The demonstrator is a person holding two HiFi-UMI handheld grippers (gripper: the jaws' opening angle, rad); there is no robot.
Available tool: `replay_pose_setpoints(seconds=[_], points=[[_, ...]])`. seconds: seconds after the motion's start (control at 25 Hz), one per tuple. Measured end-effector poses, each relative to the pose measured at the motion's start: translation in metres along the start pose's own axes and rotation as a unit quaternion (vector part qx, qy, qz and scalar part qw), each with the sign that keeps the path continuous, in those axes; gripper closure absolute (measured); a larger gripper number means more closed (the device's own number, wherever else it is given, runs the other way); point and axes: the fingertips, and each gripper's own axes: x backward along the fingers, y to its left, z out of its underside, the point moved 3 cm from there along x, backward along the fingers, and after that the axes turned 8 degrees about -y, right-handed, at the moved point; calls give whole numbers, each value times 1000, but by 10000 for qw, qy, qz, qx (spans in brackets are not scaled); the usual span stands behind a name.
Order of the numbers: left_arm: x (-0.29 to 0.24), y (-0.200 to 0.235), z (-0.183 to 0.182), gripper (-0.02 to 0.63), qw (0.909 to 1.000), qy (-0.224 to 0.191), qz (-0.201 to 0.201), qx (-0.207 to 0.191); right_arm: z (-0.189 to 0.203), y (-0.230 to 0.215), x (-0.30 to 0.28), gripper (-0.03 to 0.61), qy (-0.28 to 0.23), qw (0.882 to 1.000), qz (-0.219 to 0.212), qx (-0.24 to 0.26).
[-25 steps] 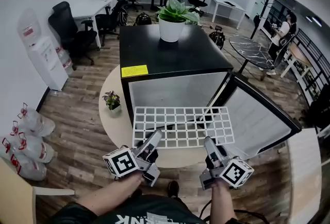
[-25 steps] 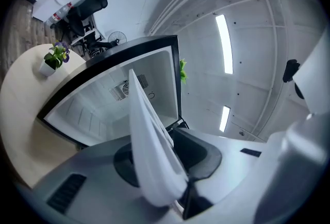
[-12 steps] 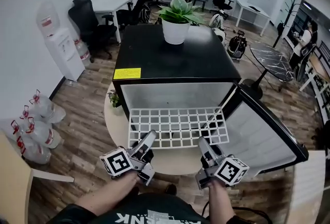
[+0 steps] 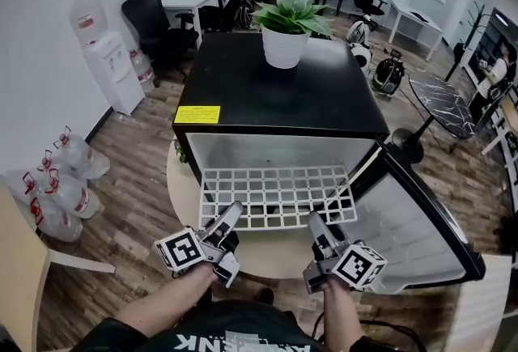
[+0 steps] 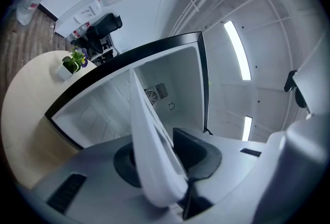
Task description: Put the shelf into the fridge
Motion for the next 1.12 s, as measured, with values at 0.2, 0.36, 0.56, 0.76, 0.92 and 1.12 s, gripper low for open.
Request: replay_pose_setpoints(seconds=[0.2, 0.36, 0.56, 0.76, 0.92, 1.12], points=[[-3, 13, 2, 526, 9994, 48, -330, -2, 0, -8, -4, 428, 47, 10000, 47, -33], [-15, -4, 6, 529, 9948, -137, 298, 966, 2, -10, -6, 428, 45, 10000, 27, -35], [-16, 5, -2, 532, 9988, -68, 72, 489, 0, -12, -10, 428, 44, 9999, 93, 14], [-30, 4, -8, 532, 9985, -77, 416, 358, -2, -13, -19, 428, 16, 9999, 118, 4], [-39, 8, -16, 532, 9985, -72, 380, 383, -5, -15, -29, 428, 21, 9997, 224, -39], [-50, 12, -22, 532, 9989, -71, 359, 295, -7, -22, -39, 426, -54, 9994, 351, 10]])
